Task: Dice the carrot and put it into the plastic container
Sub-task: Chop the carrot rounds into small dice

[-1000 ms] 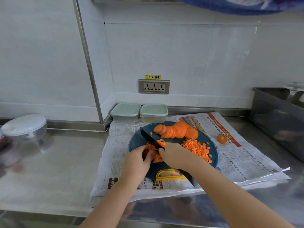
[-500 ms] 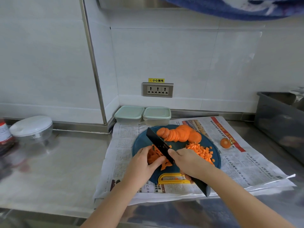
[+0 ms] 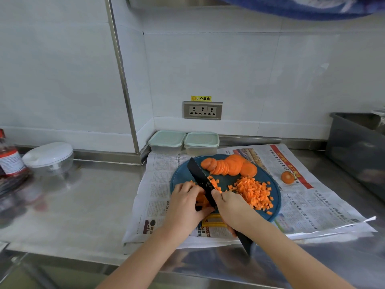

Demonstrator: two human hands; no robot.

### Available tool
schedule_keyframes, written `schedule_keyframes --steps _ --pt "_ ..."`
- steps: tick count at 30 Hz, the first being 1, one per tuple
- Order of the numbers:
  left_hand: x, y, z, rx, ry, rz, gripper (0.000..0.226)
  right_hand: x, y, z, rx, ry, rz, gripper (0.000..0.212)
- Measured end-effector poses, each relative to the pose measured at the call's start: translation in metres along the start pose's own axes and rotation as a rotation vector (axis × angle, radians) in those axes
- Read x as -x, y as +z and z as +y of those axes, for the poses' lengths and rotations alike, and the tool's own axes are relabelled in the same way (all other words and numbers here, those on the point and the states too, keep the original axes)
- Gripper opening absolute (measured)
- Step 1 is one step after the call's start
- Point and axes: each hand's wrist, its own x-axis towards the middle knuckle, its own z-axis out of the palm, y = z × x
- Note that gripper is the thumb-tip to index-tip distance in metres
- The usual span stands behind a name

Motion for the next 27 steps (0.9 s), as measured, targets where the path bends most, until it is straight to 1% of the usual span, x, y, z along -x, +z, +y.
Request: schedule_keyframes --steps 3,5,7,10,14,16,18,20,22,25,27 --pt "0.000 0.001 -0.002 0.048 0.047 0.014 0.026 -0.006 0.012 -0.001 0.021 0.008 0.083 0.033" --pt "0.000 0.002 -0.002 0.094 0.055 0.013 0.019 -0.011 0.021 -0.004 0.137 0.023 0.075 0.040" --pt "0.000 0.003 -0.002 0.113 0.061 0.020 0.016 -0.014 0.023 -0.007 0.150 0.050 0.094 0.046" --pt "-0.001 0.005 -0.001 0.109 0.064 0.018 0.014 -0.019 0.025 -0.003 0.116 0.037 0.121 0.042" --pt "0.000 0.008 -0.001 0.093 0.063 0.011 0.015 -0.021 0.026 -0.001 0.059 0.061 0.177 0.044" --pt "0.001 0.009 -0.001 0.086 0.065 0.022 0.015 -0.020 0.023 -0.002 -0.006 0.081 0.169 0.046" --pt "0.000 0.009 -0.001 0.092 0.057 0.046 0.016 -0.017 0.015 0.001 -0.146 0.072 0.133 0.045" --pt "-0.001 0.007 -0.002 0.096 0.040 0.057 0.021 -0.012 0.006 0.006 -0.300 0.077 0.120 0.047" --pt "-0.003 0.004 -0.004 0.088 0.045 0.036 0.027 -0.011 0.000 0.011 -0.397 0.073 0.128 0.050" --pt "-0.010 -0.008 -0.006 0.105 0.056 0.004 0.036 -0.013 -0.007 0.016 -0.453 0.062 0.124 0.049" --pt "-0.023 -0.017 -0.009 0.106 0.036 0.002 0.037 -0.014 -0.012 0.016 -0.467 0.062 0.122 0.049"
